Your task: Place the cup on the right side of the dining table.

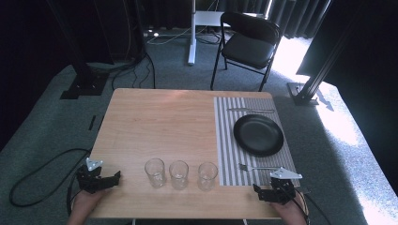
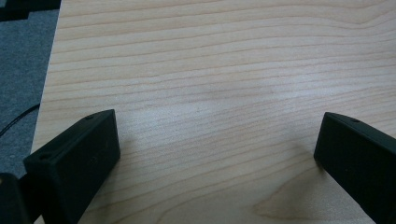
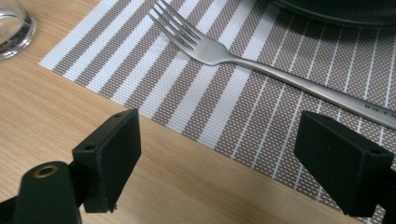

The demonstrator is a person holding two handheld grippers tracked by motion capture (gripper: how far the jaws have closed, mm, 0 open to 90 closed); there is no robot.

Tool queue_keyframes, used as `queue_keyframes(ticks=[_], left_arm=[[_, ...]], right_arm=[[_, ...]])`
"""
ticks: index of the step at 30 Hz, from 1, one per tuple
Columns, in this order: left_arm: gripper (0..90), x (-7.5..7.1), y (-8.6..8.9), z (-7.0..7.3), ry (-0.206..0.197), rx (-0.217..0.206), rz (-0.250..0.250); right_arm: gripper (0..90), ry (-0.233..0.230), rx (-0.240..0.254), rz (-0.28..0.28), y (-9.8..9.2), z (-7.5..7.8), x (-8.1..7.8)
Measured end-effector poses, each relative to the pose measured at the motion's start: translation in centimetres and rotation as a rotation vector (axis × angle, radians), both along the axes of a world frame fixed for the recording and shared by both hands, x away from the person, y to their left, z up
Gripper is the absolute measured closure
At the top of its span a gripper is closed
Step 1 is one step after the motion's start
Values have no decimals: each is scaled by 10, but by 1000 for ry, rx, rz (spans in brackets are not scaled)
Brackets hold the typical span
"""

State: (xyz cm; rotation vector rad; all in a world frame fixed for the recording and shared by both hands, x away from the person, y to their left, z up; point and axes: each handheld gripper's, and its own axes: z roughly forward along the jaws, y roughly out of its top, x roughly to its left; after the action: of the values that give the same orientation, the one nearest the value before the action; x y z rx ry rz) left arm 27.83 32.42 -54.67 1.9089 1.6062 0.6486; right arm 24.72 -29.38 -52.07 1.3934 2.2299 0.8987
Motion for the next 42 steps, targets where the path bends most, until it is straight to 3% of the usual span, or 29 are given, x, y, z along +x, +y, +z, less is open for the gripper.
queue_keyframes(ticks=[30,42], left_arm=[[5,0,0,0,0,0,0],[5,0,0,0,0,0,0]], right_arm=[[143,-76,73,203,35,44,-9],[144,-105,96,309,52,58,-14]])
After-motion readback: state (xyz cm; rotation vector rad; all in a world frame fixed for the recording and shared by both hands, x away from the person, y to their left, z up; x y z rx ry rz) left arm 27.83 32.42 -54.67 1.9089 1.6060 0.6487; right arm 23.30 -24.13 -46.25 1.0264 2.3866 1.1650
